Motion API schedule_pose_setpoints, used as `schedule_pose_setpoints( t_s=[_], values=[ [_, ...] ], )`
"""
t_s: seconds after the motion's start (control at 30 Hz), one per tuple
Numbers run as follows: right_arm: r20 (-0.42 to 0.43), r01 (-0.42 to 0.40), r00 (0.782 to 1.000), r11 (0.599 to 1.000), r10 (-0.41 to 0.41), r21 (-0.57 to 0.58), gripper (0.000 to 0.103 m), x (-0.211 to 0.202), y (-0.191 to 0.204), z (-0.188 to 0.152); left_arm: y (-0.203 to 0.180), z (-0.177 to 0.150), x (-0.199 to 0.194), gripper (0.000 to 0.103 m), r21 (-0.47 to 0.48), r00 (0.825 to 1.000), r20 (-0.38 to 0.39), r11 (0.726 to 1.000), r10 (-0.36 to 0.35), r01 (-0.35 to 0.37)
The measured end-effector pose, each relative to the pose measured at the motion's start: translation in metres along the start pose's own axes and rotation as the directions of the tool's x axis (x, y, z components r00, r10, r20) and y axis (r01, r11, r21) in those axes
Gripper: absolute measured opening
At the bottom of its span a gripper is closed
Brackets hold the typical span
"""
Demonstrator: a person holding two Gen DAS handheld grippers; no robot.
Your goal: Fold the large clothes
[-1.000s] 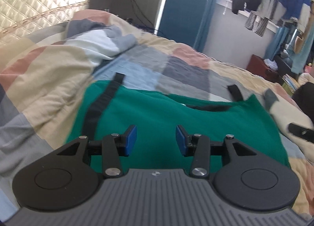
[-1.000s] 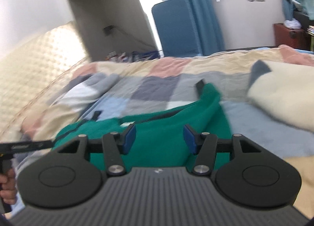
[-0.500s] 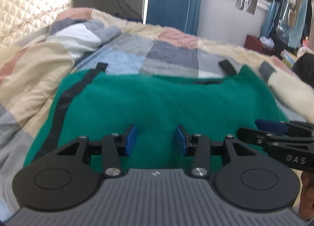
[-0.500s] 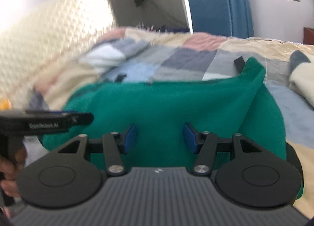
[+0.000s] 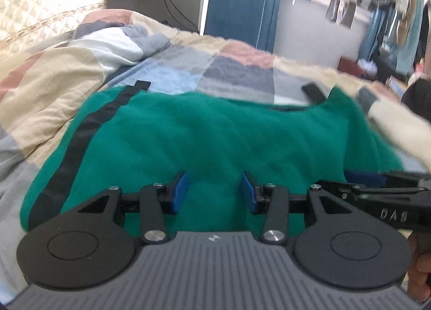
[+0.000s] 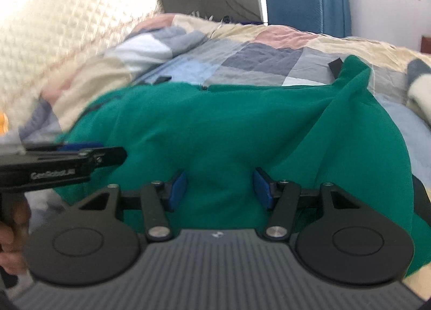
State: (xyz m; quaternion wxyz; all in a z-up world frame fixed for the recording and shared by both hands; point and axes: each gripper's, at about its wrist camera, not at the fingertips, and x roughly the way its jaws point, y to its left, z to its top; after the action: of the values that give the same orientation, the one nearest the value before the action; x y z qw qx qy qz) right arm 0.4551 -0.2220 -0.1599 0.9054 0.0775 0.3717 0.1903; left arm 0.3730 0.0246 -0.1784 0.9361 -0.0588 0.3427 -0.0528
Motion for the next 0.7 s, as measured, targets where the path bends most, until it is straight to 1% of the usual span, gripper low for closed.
schedule_pose_setpoints(
  t_s=[0.03,0.1,0.13,0.2,0.3,0.37,0.4,0.43,0.5,0.53,0.57,0.6,0.63,0.7],
  values=[
    [0.0,-0.017,1.0,0.998,0.017,0.054,0.058,-0.008,-0.003,0.001,0.004,-0.002,-0.009,0.052,-0.032,1.0,0.013,0.999,-0.017,0.018],
    [0.007,-0.05,0.999,0.987,0.049,0.151,0.058,-0.023,-0.008,0.001,0.018,-0.01,-0.03,0.059,-0.123,0.997,0.048,0.99,-0.059,0.065],
    [0.015,-0.066,0.998,0.978,0.064,0.198,0.058,-0.029,-0.011,-0.001,0.025,-0.015,-0.039,0.061,-0.156,0.995,0.062,0.984,-0.082,0.091],
    [0.021,-0.097,0.995,0.95,0.096,0.296,0.059,-0.043,-0.015,-0.007,0.039,-0.027,-0.056,0.068,-0.226,0.99,0.088,0.965,-0.112,0.13],
    [0.022,-0.125,0.992,0.907,0.127,0.401,0.059,-0.056,-0.018,-0.018,0.063,-0.046,-0.069,0.072,-0.359,0.987,0.101,0.921,-0.125,0.153],
    [0.021,-0.124,0.991,0.871,0.13,0.475,0.059,-0.061,-0.021,-0.028,0.078,-0.056,-0.066,0.074,-0.454,0.985,0.074,0.874,-0.158,0.174],
    [0.026,-0.127,0.991,0.84,0.134,0.528,0.059,-0.062,-0.025,-0.033,0.085,-0.06,-0.061,0.077,-0.501,0.982,0.061,0.845,-0.18,0.186],
    [0.031,-0.134,0.989,0.795,0.144,0.591,0.06,-0.062,-0.03,-0.041,0.092,-0.064,-0.057,0.079,-0.549,0.977,0.061,0.811,-0.204,0.203],
    [0.032,-0.135,0.986,0.691,0.161,0.71,0.078,-0.058,-0.042,-0.055,0.103,-0.071,-0.046,0.081,-0.619,0.969,0.059,0.753,-0.24,0.225],
    [0.034,-0.127,0.987,0.645,0.155,0.754,0.083,-0.057,-0.048,-0.062,0.107,-0.074,-0.04,0.081,-0.643,0.965,0.061,0.73,-0.254,0.233],
    [0.029,-0.112,0.989,0.614,0.143,0.781,0.086,-0.055,-0.053,-0.067,0.11,-0.077,-0.035,0.081,-0.662,0.962,0.066,0.71,-0.264,0.24],
    [0.025,-0.099,0.991,0.586,0.133,0.804,0.086,-0.052,-0.058,-0.07,0.114,-0.079,-0.029,0.081,-0.684,0.96,0.072,0.686,-0.272,0.246],
    [0.035,-0.103,0.991,0.554,0.132,0.826,0.086,-0.047,-0.063,-0.074,0.118,-0.081,-0.023,0.081,-0.706,0.957,0.081,0.662,-0.277,0.251],
    [0.051,-0.111,0.99,0.502,0.132,0.858,0.086,-0.037,-0.071,-0.08,0.127,-0.08,-0.011,0.081,-0.744,0.956,0.105,0.617,-0.273,0.257]
  ],
)
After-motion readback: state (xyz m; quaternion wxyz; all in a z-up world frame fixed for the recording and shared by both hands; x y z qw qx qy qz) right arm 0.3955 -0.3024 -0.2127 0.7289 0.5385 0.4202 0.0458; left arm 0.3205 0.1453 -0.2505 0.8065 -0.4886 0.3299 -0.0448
